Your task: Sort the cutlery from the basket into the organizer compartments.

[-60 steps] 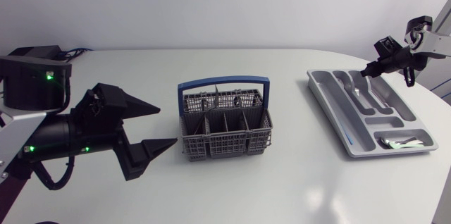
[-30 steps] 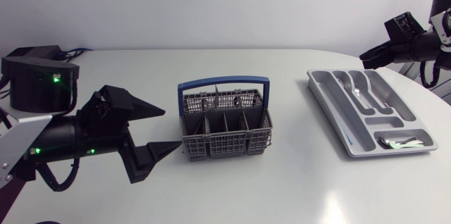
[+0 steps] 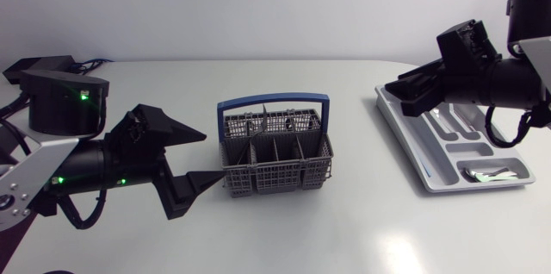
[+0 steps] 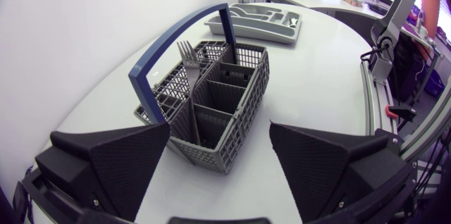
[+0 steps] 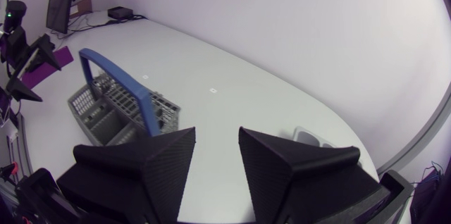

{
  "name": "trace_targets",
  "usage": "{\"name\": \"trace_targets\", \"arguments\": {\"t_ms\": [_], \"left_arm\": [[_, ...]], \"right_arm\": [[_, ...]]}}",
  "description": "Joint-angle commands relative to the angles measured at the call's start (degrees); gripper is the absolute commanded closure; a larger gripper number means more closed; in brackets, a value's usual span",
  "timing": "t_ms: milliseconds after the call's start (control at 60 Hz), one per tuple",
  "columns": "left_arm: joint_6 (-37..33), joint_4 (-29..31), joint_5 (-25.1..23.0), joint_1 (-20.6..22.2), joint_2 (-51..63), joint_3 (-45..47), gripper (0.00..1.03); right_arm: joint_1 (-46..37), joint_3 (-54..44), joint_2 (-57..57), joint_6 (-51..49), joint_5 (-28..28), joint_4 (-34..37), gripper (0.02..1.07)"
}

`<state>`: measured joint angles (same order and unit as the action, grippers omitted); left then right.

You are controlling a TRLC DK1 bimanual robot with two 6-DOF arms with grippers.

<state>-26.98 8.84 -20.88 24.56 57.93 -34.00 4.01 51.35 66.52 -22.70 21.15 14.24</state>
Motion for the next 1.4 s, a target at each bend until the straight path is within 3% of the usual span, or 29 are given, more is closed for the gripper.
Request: {"name": "trace_targets", "arguments": {"t_ms": [0,450,733,1383], "left_arm": [[0.8,-0.8,0.1,0.4,1.4,-0.1,0.05],[0.4,-3.0,0.0,0.3,3.6,0.2,0.05],[-0.4,-4.4,-0.3,0.1,4.8,0.2,0.05],[-3.1,-6.8,-2.7,-1.6,5.5,2.8,0.05]], "right_arm": [[4.8,-3.1,-2.6,4.7,-0.5,-1.2,0.59],[25.5,-13.6,-3.5,16.8,-10.7,-15.1,0.59],[40.9,-15.7,5.5,19.9,-24.4,-27.2,0.59],[41.4,-12.2,18.4,24.4,-29.8,-40.3,0.59]]}}
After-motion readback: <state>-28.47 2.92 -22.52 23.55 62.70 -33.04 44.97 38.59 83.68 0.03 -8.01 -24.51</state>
